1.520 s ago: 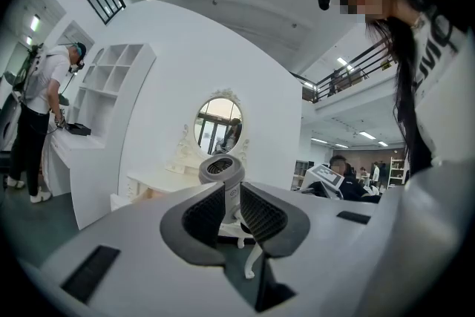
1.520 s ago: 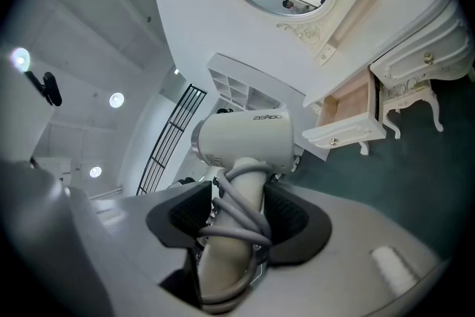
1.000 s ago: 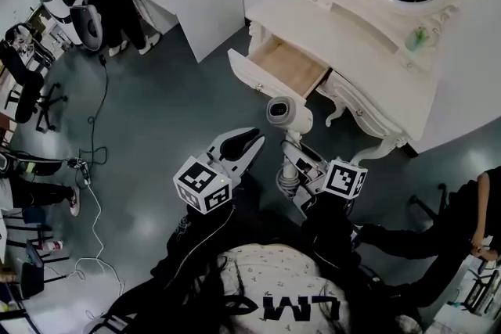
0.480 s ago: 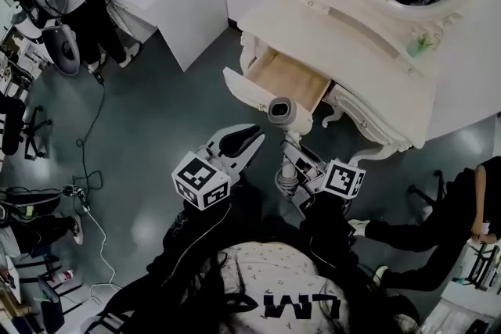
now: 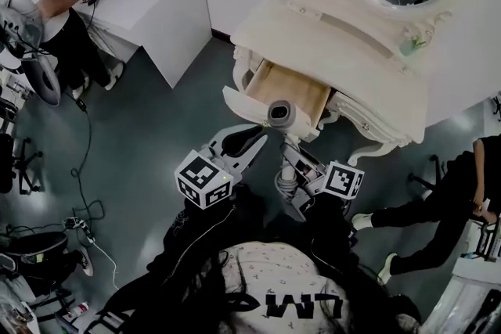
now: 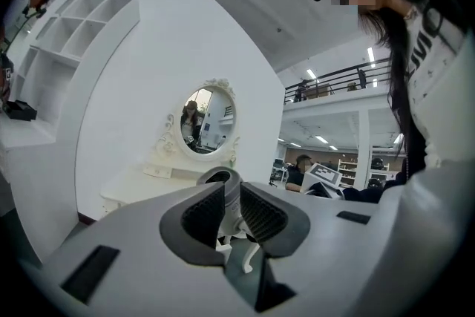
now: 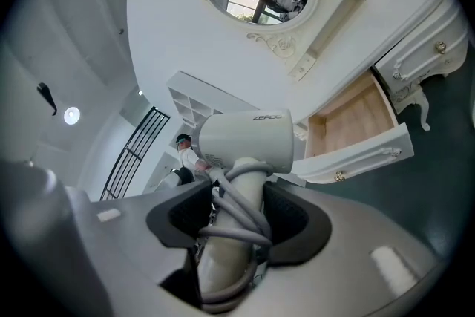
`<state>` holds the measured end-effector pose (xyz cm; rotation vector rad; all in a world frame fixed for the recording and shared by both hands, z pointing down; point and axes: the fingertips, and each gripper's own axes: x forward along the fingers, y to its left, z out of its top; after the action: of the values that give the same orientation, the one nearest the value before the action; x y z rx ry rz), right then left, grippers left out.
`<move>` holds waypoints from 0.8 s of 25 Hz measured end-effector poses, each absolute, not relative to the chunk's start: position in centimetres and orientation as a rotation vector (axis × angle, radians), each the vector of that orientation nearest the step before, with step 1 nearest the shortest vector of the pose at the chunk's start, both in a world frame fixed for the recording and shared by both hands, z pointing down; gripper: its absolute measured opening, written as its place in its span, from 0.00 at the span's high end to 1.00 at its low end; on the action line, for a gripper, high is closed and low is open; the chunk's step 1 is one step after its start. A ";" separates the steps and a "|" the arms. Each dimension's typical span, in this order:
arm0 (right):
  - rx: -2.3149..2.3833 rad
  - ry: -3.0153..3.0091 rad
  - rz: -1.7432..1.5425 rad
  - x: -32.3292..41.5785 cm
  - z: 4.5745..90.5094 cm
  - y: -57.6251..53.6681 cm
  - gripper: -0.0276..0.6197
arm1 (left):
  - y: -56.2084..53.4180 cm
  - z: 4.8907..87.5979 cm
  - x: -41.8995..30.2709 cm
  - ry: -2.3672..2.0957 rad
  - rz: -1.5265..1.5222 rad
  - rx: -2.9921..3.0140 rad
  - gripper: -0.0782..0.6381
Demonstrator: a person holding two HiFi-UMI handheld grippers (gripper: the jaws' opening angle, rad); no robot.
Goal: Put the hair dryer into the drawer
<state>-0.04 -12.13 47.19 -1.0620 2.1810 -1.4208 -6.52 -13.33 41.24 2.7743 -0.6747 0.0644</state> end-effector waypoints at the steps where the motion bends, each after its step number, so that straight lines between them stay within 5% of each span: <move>1: -1.070 2.175 -1.418 -0.2 47.2 -12.3 0.60 | -13.5 41.3 -6.6 -0.661 0.069 2.779 0.81; 20: -1.187 2.105 -1.377 1.6 47.7 -13.2 0.60 | -14.9 42.5 -5.6 -0.530 0.091 2.786 0.81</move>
<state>1.61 -13.18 47.70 -1.1874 2.1053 -1.3766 -5.61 -14.88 42.46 2.7855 -0.5300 0.0912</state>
